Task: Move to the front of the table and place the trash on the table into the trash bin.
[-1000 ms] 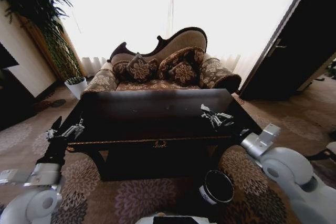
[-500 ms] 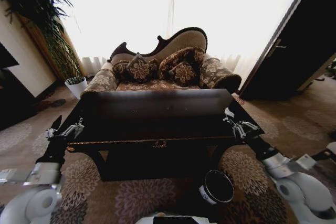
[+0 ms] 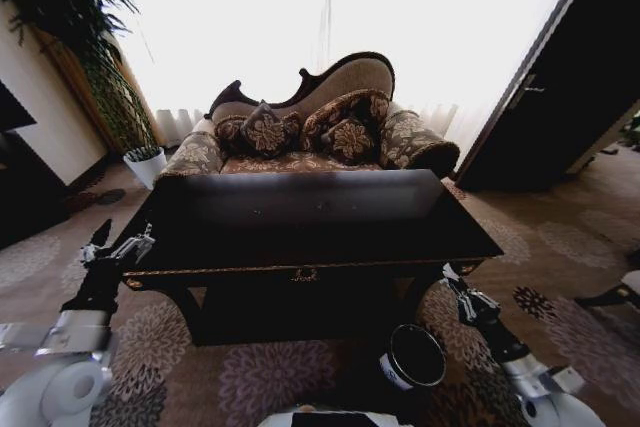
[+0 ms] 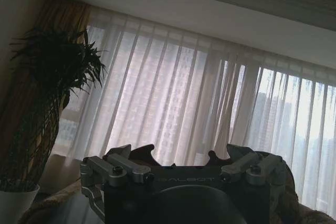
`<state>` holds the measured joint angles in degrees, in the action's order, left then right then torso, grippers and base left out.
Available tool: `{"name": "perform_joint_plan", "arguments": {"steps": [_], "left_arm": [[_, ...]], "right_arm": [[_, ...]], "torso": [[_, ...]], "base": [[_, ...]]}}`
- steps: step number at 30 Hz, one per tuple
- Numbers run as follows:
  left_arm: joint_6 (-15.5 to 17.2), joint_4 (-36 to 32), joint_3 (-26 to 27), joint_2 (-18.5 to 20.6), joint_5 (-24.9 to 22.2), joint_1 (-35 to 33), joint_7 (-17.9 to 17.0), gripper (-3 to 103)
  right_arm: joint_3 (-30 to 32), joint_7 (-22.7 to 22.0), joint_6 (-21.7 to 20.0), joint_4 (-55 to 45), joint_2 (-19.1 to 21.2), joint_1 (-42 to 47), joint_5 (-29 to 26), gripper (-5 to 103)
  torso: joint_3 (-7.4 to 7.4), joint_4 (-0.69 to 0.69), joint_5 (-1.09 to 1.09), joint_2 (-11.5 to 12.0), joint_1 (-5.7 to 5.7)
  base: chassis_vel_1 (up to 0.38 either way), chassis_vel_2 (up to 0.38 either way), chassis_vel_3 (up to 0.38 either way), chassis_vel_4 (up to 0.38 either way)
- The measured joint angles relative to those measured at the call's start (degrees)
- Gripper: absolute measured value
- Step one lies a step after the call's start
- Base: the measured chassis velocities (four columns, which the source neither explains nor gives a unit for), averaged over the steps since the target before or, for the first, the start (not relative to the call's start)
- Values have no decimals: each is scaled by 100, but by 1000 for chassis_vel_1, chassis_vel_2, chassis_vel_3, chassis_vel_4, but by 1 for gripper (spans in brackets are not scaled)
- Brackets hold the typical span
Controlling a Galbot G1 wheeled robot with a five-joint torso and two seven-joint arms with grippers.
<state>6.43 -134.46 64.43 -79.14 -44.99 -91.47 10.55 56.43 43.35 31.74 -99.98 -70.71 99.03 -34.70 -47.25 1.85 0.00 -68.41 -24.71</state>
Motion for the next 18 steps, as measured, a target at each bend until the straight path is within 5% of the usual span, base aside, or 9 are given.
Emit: {"name": "perform_joint_plan", "arguments": {"steps": [12,18], "left_arm": [[-5,-12,49,2,-2,-14,-1,100],[-8,-18,91,20,-17,-29,0,100]], "right_arm": [[-383,-16,63,1241,-148,-389,190,1],[-641,-838,-372,2065,-121,-744,907,1]], "torso": [[0,0,0,0,0],[0,0,0,0,0]], "base": [[0,0,0,0],[0,0,0,0]]}}
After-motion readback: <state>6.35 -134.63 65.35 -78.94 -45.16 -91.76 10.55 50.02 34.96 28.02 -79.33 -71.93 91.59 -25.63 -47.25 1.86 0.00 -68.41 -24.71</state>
